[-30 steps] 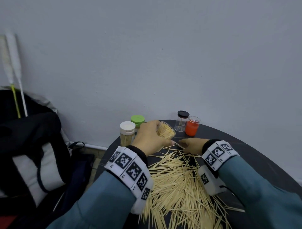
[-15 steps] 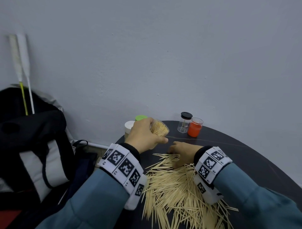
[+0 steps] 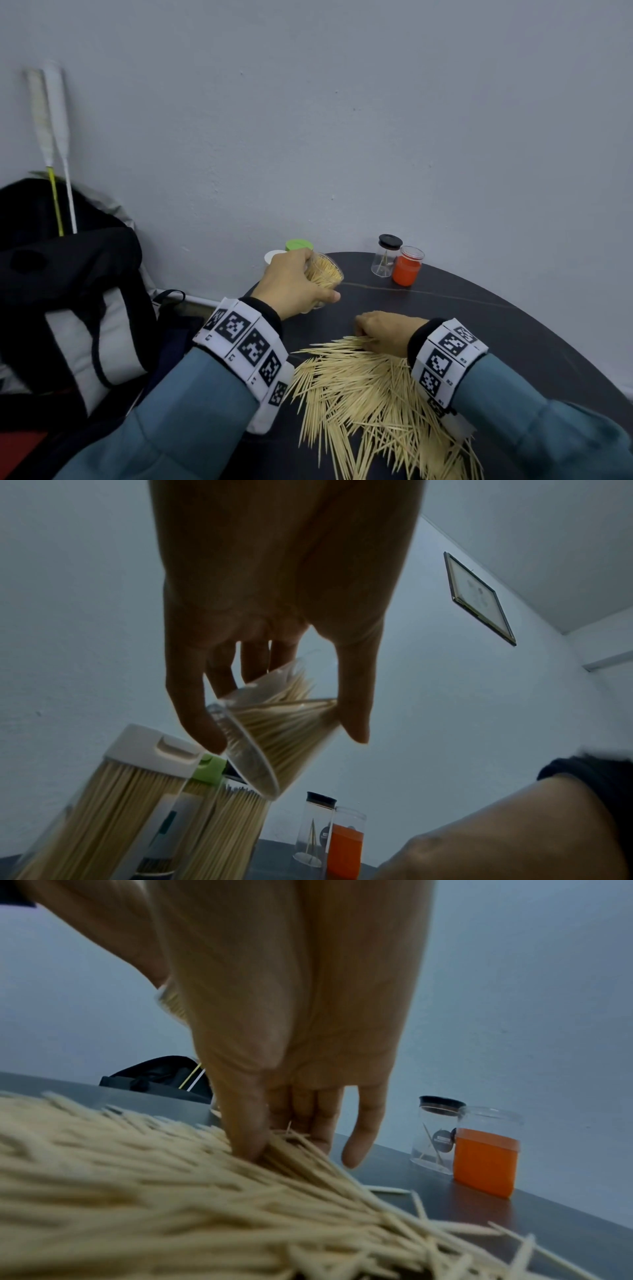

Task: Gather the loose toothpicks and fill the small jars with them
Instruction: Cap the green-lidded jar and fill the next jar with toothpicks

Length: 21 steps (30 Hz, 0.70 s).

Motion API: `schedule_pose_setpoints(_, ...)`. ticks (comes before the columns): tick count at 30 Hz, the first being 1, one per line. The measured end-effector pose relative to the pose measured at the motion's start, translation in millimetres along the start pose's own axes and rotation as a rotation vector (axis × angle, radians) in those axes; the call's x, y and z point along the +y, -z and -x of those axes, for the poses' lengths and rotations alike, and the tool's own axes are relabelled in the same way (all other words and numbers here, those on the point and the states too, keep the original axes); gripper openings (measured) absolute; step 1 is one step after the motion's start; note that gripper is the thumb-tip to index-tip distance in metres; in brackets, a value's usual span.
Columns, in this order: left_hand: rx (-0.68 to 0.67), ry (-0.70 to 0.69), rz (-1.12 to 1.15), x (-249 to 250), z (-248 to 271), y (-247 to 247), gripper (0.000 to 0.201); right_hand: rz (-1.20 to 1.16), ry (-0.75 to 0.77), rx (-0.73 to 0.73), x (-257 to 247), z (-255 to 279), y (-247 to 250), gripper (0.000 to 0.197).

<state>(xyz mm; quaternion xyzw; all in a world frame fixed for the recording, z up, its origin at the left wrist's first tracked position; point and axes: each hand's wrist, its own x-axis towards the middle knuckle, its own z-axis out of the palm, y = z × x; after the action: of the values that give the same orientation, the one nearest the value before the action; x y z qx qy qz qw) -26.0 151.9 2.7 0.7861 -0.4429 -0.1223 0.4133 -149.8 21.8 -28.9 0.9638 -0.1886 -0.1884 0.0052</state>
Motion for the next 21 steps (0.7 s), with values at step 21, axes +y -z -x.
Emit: schedule_pose_setpoints(21, -0.091, -0.017, -0.013, 9, 7, -15, 0.057, -0.905, -0.206, 0.168, 23, 23, 3, 0.028)
